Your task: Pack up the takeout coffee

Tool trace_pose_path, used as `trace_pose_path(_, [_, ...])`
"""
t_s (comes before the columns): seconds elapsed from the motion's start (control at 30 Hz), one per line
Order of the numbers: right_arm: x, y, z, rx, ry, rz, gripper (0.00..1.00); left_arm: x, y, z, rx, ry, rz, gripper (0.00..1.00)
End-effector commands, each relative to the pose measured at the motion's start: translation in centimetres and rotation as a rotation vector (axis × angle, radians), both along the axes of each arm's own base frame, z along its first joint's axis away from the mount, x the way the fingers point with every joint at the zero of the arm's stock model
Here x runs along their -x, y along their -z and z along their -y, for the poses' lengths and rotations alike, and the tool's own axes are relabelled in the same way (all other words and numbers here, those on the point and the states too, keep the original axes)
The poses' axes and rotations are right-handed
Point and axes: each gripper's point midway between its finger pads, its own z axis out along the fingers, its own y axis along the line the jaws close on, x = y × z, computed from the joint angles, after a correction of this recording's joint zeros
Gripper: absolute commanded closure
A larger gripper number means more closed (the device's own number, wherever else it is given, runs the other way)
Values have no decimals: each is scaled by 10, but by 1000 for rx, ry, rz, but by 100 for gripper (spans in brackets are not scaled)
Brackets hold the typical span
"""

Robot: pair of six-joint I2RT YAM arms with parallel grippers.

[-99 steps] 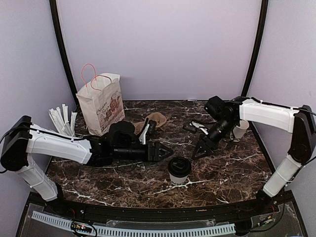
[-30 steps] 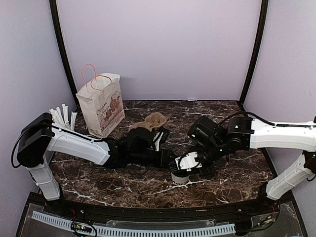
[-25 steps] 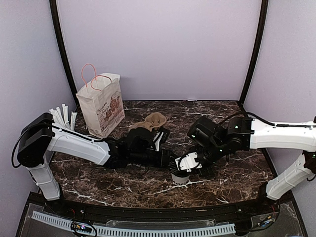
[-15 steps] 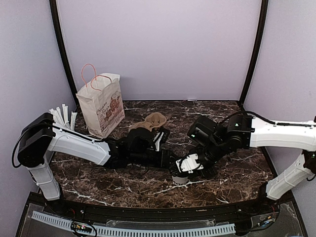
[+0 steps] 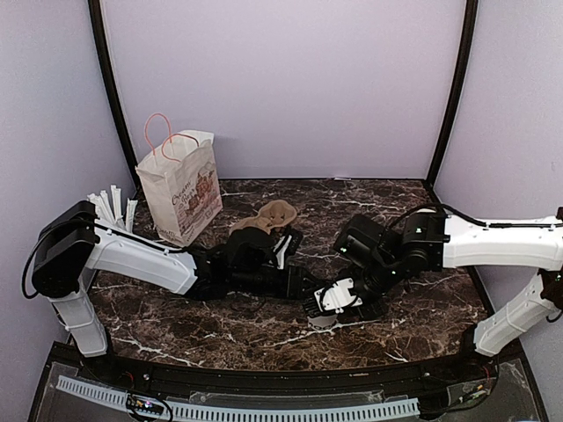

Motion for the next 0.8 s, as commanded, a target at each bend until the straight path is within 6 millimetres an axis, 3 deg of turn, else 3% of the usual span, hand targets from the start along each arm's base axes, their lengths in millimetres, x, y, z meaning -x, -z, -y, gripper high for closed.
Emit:
trace_pose_path(0.0, [-11, 3, -5, -10, 28, 58, 79, 19, 51, -17, -140, 27, -100, 59])
trace_pose_path(0.17, [-15, 17, 2, 22, 28, 96, 79, 19, 53, -18, -140, 27, -104, 59])
trace_pose_path(0.5, [5, 121, 63, 254, -38, 86, 89, 25, 76, -26, -183, 26, -157, 64])
trace_pose_path(0.6, [5, 119, 62, 241, -21, 84, 91, 25, 77, -27, -189, 26, -158, 64])
trace_pose_path(0.77, [-3, 72, 35, 112, 5, 109, 89, 19, 59, -21, -175, 41, -104, 62])
